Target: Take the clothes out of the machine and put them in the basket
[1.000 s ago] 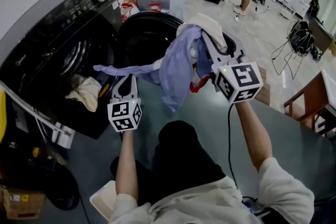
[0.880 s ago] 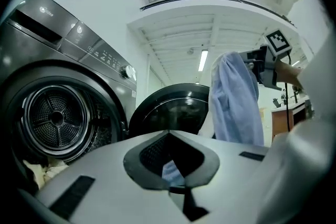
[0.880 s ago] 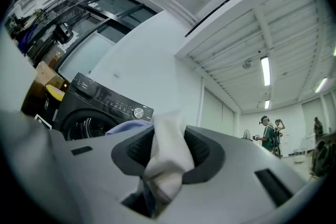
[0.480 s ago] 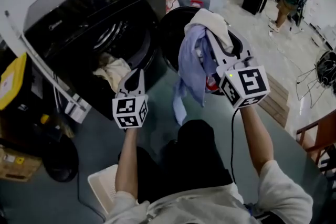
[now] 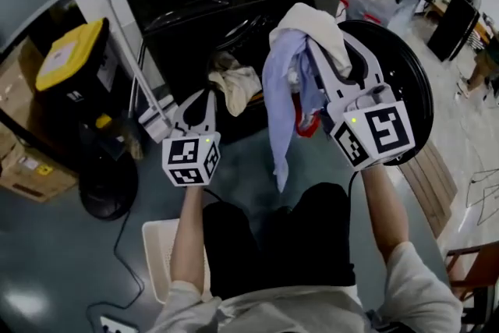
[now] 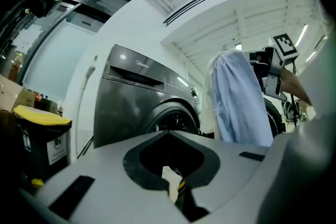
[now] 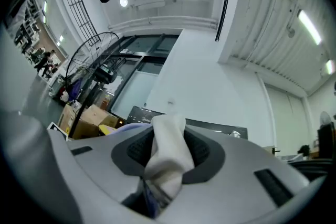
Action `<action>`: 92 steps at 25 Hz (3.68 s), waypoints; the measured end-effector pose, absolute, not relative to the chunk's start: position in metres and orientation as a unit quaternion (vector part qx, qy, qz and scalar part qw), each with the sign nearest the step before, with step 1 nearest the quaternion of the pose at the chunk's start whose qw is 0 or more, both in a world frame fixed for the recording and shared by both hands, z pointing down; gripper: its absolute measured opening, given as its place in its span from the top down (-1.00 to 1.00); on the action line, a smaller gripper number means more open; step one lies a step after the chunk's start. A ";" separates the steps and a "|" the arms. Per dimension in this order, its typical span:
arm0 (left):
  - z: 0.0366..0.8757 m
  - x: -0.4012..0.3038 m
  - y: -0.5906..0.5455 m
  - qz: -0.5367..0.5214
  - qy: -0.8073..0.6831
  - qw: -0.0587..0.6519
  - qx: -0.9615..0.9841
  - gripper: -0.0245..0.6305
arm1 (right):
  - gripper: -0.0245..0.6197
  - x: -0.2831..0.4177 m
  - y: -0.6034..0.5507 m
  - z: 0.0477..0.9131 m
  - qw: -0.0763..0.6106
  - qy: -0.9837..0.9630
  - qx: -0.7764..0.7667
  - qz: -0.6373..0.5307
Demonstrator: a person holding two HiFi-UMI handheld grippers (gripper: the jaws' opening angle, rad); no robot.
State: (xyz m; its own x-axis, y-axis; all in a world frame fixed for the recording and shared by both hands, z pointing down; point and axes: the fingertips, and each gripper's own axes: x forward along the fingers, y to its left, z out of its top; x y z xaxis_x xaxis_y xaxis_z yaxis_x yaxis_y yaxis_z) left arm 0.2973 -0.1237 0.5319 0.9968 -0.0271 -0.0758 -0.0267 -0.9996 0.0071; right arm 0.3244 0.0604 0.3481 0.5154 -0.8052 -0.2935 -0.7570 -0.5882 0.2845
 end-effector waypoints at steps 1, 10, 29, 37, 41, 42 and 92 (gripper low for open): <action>0.531 0.290 -0.134 -0.038 -0.025 0.002 0.999 0.86 | 0.51 0.318 0.049 0.347 0.056 -0.463 0.861 -0.202; 0.530 0.212 -0.209 -0.020 -0.117 -0.024 0.993 0.87 | 0.51 0.262 -0.041 0.339 0.028 -0.565 0.796 -0.214; 0.554 -0.029 -0.322 0.031 -0.361 -0.020 0.932 0.86 | 0.51 0.073 -0.200 0.333 -0.035 -0.773 0.600 -0.206; 0.551 -0.106 -0.338 0.031 -0.427 -0.020 0.904 0.86 | 0.51 -0.009 -0.207 0.293 -0.078 -0.818 0.522 -0.226; 0.544 -0.132 -0.342 0.029 -0.450 -0.026 0.892 0.87 | 0.51 -0.048 -0.201 0.262 -0.103 -0.836 0.482 -0.243; 0.543 -0.138 -0.343 0.028 -0.455 -0.027 0.890 0.87 | 0.51 -0.055 -0.199 0.255 -0.108 -0.838 0.474 -0.247; 0.694 -0.206 -0.335 0.087 -0.494 0.070 0.862 0.87 | 0.27 -0.124 -0.224 0.908 0.280 -0.807 0.468 0.226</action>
State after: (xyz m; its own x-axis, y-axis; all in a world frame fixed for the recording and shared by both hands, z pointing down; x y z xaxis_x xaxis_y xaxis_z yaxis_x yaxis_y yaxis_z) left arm -0.2062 -0.3352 0.6940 0.4964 -0.8398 0.2200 -0.8643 -0.5018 0.0346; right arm -0.1239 -0.2242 0.9080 -0.4054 -0.6282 0.6641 -0.8818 0.4603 -0.1028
